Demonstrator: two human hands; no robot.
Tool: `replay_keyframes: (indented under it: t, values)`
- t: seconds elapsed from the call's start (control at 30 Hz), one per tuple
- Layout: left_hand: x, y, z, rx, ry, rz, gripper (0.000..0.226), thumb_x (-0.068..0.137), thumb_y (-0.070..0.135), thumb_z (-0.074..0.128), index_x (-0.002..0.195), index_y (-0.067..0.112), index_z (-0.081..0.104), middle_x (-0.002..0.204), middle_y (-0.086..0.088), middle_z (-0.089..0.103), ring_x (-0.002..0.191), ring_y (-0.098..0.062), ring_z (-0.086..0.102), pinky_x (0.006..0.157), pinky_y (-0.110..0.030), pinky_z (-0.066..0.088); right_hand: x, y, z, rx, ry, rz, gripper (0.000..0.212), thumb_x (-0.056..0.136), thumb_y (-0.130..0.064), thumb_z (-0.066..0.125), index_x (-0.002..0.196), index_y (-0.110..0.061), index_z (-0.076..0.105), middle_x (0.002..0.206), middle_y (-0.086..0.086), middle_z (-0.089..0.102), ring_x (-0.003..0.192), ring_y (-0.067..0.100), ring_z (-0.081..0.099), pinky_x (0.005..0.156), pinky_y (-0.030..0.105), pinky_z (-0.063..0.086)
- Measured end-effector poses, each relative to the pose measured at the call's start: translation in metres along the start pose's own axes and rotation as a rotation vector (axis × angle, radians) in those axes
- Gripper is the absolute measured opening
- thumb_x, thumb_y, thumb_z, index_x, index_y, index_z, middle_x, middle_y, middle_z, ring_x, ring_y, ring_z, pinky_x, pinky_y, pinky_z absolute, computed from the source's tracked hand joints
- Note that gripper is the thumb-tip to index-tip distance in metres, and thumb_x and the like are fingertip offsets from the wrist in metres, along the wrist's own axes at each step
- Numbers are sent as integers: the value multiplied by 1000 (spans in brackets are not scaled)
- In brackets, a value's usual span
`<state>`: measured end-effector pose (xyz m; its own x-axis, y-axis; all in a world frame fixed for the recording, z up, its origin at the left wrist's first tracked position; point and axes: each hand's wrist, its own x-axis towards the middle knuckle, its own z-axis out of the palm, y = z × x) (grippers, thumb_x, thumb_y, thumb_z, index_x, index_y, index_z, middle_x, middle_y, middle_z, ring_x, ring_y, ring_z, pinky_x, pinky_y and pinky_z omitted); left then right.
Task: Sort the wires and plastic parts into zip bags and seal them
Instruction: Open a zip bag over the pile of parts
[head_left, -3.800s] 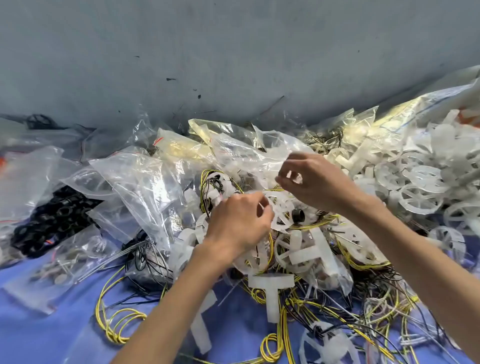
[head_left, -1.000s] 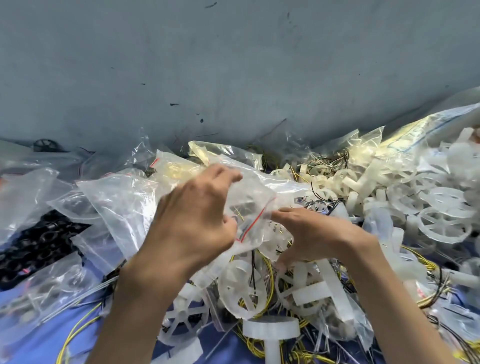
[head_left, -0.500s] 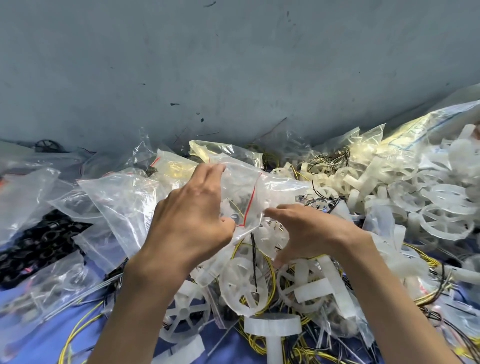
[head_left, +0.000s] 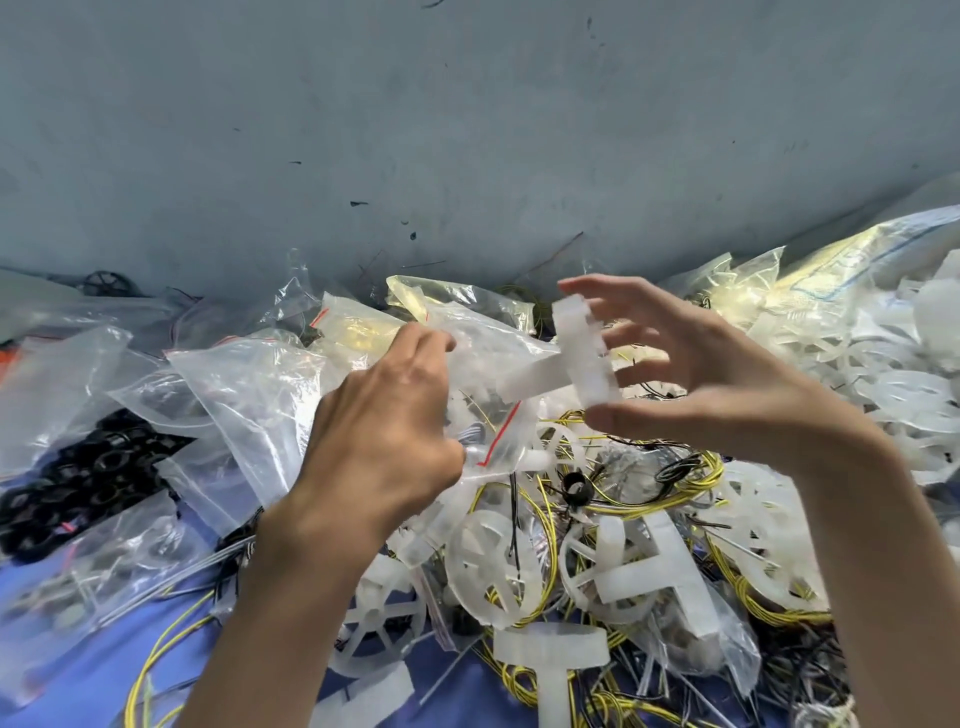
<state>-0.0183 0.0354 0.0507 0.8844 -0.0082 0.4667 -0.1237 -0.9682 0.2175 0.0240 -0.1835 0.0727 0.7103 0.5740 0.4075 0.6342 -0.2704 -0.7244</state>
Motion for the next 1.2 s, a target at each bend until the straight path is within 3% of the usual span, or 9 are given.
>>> replay_keyframes:
  t: [0.23,0.33,0.43,0.5,0.8,0.9,1.0,1.13,1.2]
  values:
    - [-4,17,0,-221,22,92,67,74,22,60,134,34,32,124,19,40,76,-18,57,73,-30,36,4,-5,15,67,-79,20,75,68,-27,75,135,-24,43,126,-6,56,112,11,58,88,32,53]
    - [-4,18,-4,-324,15,108,63,72,17,61,128,36,40,103,20,48,70,-5,50,66,-18,36,6,-2,15,-19,-26,50,78,68,-29,80,134,-29,38,122,-13,54,110,1,57,89,22,51]
    - [-4,19,-8,-402,-21,103,66,71,17,62,130,38,44,75,26,45,67,12,46,60,-5,34,6,-1,14,-196,37,76,88,62,-45,77,138,-29,34,119,-23,51,108,-6,53,85,13,49]
    - [-6,21,-9,-439,-58,116,70,71,16,62,134,38,42,68,34,46,65,18,45,60,-1,33,7,-3,14,-349,41,75,91,58,-61,69,137,-28,38,126,-17,52,108,-2,53,84,16,51]
    - [-9,26,-12,-557,-9,116,72,70,12,63,135,35,43,70,36,53,66,10,48,56,3,32,3,-10,10,-359,-40,10,86,55,-74,58,134,-43,45,122,-23,42,109,-9,47,82,9,47]
    - [-10,29,-12,-577,12,154,71,70,11,62,135,34,45,95,44,34,92,8,36,58,-5,34,2,-12,12,-453,-132,39,80,53,-80,52,129,-54,45,122,-27,39,106,-12,44,79,9,44]
    - [-12,35,-10,-580,-8,178,69,72,12,65,135,33,46,97,33,38,95,12,28,74,-17,34,3,-12,13,-447,-225,76,73,56,-79,49,120,-46,58,127,-25,51,92,-16,55,72,3,43]
    - [-14,39,-8,-567,-42,185,66,74,13,63,134,34,46,90,36,45,69,9,47,57,-1,33,4,-11,17,-410,-180,56,65,70,-70,43,117,-31,66,123,-15,63,65,-14,62,62,1,42]
    - [-13,39,-9,-597,-33,186,63,75,15,60,133,34,48,91,50,31,81,3,41,57,2,31,6,-12,18,-418,-123,40,64,73,-69,38,114,-29,67,113,-11,67,55,-5,63,56,4,43]
